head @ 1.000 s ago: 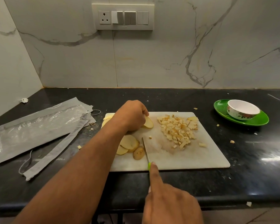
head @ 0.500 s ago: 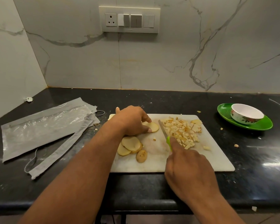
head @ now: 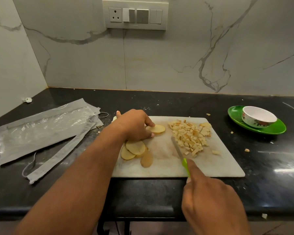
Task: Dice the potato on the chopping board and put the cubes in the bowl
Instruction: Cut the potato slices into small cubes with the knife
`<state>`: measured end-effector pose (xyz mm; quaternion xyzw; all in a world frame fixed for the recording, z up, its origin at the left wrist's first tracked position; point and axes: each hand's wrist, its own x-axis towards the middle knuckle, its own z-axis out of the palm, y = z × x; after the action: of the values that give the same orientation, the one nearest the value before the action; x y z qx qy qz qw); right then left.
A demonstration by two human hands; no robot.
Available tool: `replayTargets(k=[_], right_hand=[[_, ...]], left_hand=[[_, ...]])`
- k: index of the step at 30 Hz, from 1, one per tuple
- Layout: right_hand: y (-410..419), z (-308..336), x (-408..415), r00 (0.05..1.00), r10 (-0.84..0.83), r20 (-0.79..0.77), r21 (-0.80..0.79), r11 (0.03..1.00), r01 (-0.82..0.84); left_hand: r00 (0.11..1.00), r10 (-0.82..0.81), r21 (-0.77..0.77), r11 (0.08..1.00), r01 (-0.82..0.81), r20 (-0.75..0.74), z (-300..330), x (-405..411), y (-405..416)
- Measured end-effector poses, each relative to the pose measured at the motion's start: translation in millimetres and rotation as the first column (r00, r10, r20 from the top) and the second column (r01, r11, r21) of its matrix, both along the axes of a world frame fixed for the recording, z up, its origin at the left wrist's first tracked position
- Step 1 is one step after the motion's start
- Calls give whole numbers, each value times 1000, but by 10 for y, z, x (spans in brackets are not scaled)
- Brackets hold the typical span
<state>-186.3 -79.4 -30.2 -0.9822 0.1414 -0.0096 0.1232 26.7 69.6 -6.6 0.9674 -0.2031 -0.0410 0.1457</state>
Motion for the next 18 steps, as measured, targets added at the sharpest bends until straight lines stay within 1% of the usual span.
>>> replayTargets(k=[3,6,10,13,18], right_hand=[[-65,25,42,995,-16,97,8,1000,15],[-42,5,173,974,33,223,-30,999,-27],[-38,5,466,950,72,305,-35,997,-64],[-18,51,642,944,84,320,-54,996,-71],[0,73,787,958,98,270,-93,993,-76]], left_hand=[[1000,-10,-16,1000,11,15,-23,-27,-40],[999,-12,-48,999,14,38,-34,-43,-77],[1000,5,-85,996,-2,28,-48,-45,-87],[999,24,-65,998,-22,24,-39,-53,-117],[998,60,16,998,-61,37,-64,-55,-196]])
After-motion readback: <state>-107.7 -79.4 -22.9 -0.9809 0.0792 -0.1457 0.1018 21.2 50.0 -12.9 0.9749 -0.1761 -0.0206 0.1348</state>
